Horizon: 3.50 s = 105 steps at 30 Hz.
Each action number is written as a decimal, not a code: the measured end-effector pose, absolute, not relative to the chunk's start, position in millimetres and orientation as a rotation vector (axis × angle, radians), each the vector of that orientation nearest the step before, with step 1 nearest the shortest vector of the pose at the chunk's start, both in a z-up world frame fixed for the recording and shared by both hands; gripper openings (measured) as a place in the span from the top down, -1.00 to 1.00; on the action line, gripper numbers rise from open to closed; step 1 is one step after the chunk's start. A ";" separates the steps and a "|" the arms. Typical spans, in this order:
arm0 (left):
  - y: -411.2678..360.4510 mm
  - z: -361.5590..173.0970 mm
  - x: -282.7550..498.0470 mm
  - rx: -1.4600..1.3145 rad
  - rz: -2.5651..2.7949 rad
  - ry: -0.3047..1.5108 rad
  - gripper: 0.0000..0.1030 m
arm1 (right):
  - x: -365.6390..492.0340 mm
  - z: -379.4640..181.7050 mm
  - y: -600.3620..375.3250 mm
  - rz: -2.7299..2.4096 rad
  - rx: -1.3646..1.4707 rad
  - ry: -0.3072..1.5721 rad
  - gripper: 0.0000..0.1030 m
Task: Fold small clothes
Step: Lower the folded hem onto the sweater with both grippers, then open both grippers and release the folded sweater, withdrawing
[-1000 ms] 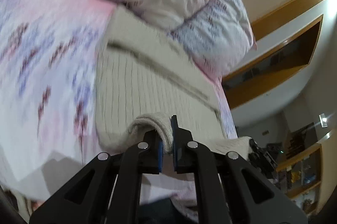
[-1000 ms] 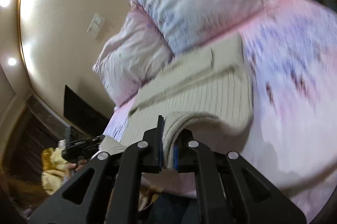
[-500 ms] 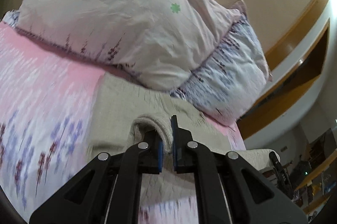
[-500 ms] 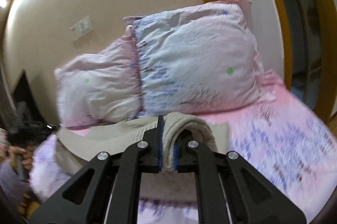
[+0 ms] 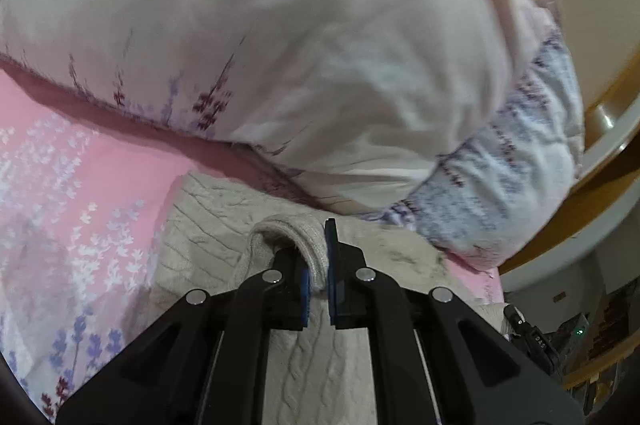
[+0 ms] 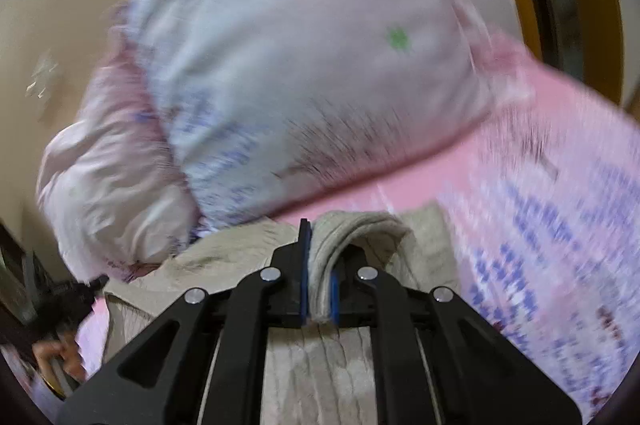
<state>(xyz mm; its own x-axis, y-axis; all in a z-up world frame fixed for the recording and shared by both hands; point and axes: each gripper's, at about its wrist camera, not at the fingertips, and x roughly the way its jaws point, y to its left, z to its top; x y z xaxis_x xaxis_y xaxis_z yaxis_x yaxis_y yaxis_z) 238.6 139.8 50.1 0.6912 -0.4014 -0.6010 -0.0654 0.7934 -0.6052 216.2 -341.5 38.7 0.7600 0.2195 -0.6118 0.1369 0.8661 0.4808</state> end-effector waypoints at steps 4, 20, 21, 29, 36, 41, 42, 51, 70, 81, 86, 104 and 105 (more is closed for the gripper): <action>134.7 50.0 246.3 -0.604 -0.209 0.773 0.89 | 227.8 34.7 -350.0 0.039 0.575 0.699 0.85; 127.0 17.3 269.6 -0.627 -0.200 0.895 0.68 | 247.3 20.9 -333.7 -0.025 0.541 0.799 -0.67; 126.8 20.2 267.4 -0.626 -0.212 0.895 0.51 | 243.6 23.9 -335.7 -0.036 0.534 0.786 -0.67; 138.2 43.0 235.3 -0.477 -0.220 0.874 -0.05 | 224.3 20.7 -353.0 -0.115 0.381 0.893 0.11; 132.3 22.7 230.0 -0.358 -0.172 0.942 -0.05 | 216.3 10.6 -335.6 -0.144 0.248 0.929 0.37; 112.2 26.0 237.0 -0.243 -0.139 0.928 -0.04 | 220.0 23.8 -325.3 -0.154 0.156 0.865 0.38; 112.6 27.4 240.5 -0.236 -0.136 0.932 -0.04 | 223.5 27.9 -325.1 -0.142 0.148 0.852 0.19; 120.6 23.8 275.2 -0.313 -0.120 0.966 -0.04 | 296.5 25.2 -333.4 -0.049 0.221 0.972 -0.25; 146.4 34.3 278.2 -0.327 0.067 0.844 1.00 | 303.4 -2.0 -368.5 -0.119 0.422 0.952 0.84; 189.5 33.9 243.9 -0.535 -0.136 0.951 0.16 | 262.8 42.5 -313.0 -0.053 0.177 0.872 -0.72; 199.2 24.0 221.7 -0.544 -0.164 0.977 -0.30 | 234.5 44.5 -234.8 0.093 -0.002 0.865 -0.80; 122.2 16.3 230.7 -0.307 -0.172 1.048 -0.97 | 233.2 -2.7 -145.3 0.073 -0.110 0.956 -0.97; 116.2 15.7 232.7 -0.298 -0.167 1.048 -0.97 | 233.3 -2.8 -145.6 0.073 -0.109 0.955 -0.97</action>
